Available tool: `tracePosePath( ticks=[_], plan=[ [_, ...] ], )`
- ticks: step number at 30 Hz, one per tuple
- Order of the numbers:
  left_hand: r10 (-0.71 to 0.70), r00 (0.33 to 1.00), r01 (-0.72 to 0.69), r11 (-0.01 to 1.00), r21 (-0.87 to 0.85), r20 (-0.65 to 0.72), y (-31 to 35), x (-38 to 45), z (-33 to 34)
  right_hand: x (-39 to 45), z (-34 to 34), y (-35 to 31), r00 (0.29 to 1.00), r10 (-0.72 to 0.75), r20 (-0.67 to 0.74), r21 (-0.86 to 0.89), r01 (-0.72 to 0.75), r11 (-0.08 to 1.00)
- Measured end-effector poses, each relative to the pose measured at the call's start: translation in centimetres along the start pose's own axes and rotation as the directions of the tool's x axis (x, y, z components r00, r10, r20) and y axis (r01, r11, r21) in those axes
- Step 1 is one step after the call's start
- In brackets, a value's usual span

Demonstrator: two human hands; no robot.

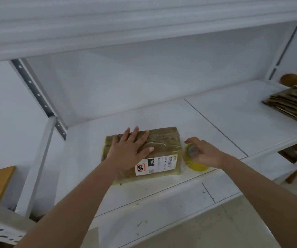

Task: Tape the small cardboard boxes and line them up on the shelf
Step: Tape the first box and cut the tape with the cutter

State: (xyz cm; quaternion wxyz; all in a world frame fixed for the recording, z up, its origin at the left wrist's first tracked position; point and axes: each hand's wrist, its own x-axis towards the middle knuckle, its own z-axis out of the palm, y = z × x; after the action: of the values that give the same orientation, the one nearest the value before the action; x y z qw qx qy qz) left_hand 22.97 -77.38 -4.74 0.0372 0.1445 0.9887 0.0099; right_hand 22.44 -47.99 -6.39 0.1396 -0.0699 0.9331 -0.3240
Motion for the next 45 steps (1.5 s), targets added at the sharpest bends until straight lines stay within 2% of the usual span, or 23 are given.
tracePosePath(
  ticks=[2, 5, 8, 12, 16, 19, 22, 24, 27, 30, 32, 35, 37, 40, 42, 45],
  plan=[
    [-0.007, 1.000, 0.007, 1.000, -0.012, -0.002, 0.0, -0.2, -0.2, -0.3, 0.6, 0.8, 0.991, -0.011, 0.135, -0.197, 0.038, 0.980],
    [0.003, 1.000, -0.003, 1.000, -0.013, 0.014, -0.1, -0.4, -0.5, -0.2, 1.7, 1.8, 0.989, 0.007, 0.151, -0.530, 0.075, 0.844],
    [0.004, 0.999, -0.005, 0.999, 0.036, 0.050, 0.0, -0.5, -0.7, -0.3, 2.3, 2.3, 0.990, 0.030, 0.135, -0.641, 0.064, 0.765],
    [-0.002, 0.999, -0.001, 0.997, 0.073, 0.043, 0.1, -0.5, -0.8, -1.0, 2.5, 2.8, 0.995, 0.050, 0.082, -0.649, 0.015, 0.761],
    [-0.011, 0.999, 0.008, 0.997, 0.071, 0.040, 0.2, -0.5, -1.0, -1.3, 1.3, 2.8, 0.987, 0.059, 0.152, -0.608, 0.046, 0.793],
    [-0.012, 1.000, 0.011, 0.999, 0.050, 0.025, 0.3, -0.6, -1.4, -1.2, -0.3, 3.1, 0.996, 0.003, 0.087, -0.517, 0.042, 0.855],
    [-0.019, 1.000, 0.019, 1.000, 0.015, 0.011, 0.4, -0.6, -1.8, -1.5, -3.1, 3.3, 0.996, 0.046, -0.073, -0.138, -0.056, 0.989],
    [0.002, 1.000, -0.002, 1.000, 0.023, -0.008, 0.9, -0.4, -2.2, -1.4, -5.3, 2.6, 0.979, 0.058, -0.194, 0.120, -0.035, 0.992],
    [0.097, 0.994, -0.094, 0.994, 0.059, -0.052, 2.4, 0.2, -2.7, -1.6, -8.6, -1.0, 0.950, 0.009, -0.313, 0.299, 0.090, 0.950],
    [0.135, 0.991, -0.136, 0.990, 0.049, 0.019, 3.6, 0.4, -2.3, -2.3, -10.9, -5.4, 0.944, -0.112, -0.311, 0.354, 0.225, 0.908],
    [0.127, 0.991, -0.128, 0.992, 0.023, 0.049, 3.8, 0.2, -1.6, -2.4, -11.3, -8.0, 0.953, -0.187, -0.237, 0.319, 0.258, 0.912],
    [0.104, 0.995, -0.104, 0.983, -0.151, -0.004, 3.8, -0.3, -1.6, -1.6, -9.8, -11.3, 0.966, -0.240, -0.101, 0.202, 0.256, 0.945],
    [0.069, 0.993, -0.101, 0.915, -0.390, -0.094, 4.0, -0.9, -2.4, -0.7, -8.3, -13.0, 0.963, -0.267, -0.047, 0.131, 0.271, 0.954],
    [-0.014, 0.971, -0.169, 0.664, -0.729, -0.238, 4.2, -2.0, -3.1, 0.6, -6.0, -14.5, 0.955, -0.295, 0.019, 0.055, 0.294, 0.954],
    [-0.068, 0.958, -0.204, 0.516, -0.832, -0.277, 4.5, -2.8, -3.2, 1.3, -5.0, -14.9, 0.949, -0.310, 0.051, 0.012, 0.310, 0.951],
    [-0.169, 0.941, -0.220, 0.353, -0.909, -0.293, 5.0, -3.1, -2.9, 2.2, -4.5, -15.7, 0.942, -0.319, 0.107, -0.046, 0.325, 0.944]
  ],
)
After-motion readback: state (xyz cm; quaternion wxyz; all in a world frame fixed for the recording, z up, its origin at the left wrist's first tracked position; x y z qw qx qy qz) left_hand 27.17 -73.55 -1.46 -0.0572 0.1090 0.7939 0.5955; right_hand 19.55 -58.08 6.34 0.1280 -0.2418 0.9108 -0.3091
